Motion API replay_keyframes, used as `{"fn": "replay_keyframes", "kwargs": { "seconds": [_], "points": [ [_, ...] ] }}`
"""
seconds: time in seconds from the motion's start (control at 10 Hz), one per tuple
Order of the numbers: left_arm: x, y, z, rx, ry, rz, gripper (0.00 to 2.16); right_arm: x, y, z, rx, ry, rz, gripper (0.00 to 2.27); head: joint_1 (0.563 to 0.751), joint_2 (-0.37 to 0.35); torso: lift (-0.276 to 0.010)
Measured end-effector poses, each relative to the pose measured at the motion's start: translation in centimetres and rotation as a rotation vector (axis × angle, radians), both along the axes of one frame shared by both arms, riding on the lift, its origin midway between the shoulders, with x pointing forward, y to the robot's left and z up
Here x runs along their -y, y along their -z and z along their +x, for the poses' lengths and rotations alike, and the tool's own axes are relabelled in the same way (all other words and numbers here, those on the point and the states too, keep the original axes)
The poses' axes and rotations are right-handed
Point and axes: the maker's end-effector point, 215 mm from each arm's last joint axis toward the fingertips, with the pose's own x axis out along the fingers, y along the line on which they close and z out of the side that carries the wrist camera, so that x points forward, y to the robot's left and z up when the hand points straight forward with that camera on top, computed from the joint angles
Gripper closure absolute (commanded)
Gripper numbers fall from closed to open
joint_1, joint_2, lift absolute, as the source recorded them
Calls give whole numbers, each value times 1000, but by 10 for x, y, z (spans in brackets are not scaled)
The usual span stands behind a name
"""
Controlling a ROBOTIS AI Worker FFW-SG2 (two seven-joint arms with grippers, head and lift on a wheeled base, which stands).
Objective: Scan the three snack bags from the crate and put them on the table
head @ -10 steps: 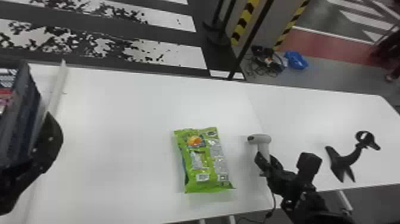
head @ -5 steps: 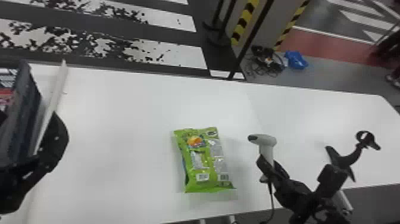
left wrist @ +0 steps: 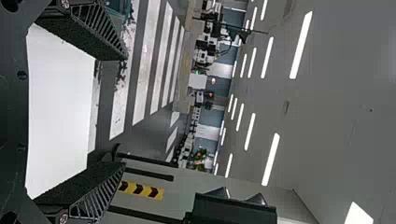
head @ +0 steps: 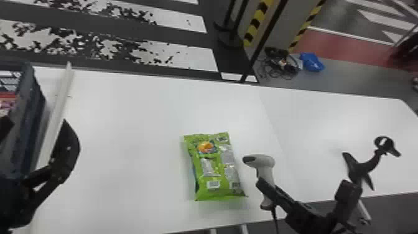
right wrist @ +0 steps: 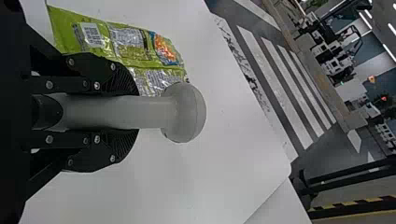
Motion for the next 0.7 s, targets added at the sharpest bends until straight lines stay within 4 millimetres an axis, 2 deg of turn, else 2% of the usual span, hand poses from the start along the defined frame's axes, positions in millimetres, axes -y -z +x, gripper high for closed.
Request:
{"fn": "replay_keyframes", "kwargs": {
  "seconds": [0.2, 0.5, 0.7],
  "points": [
    [0, 1, 0, -1, -2, 1, 66, -2, 1, -19, -42, -11, 88, 2226, 695, -341, -94],
    [3, 5, 1, -12, 3, 0, 66, -13, -13, -52, -95, -35, 253, 2240, 695, -345, -94],
    [9, 7, 2, -16, 10, -2, 66, -15, -19, -64, -111, -40, 300, 2240, 695, -350, -94]
  ]
}}
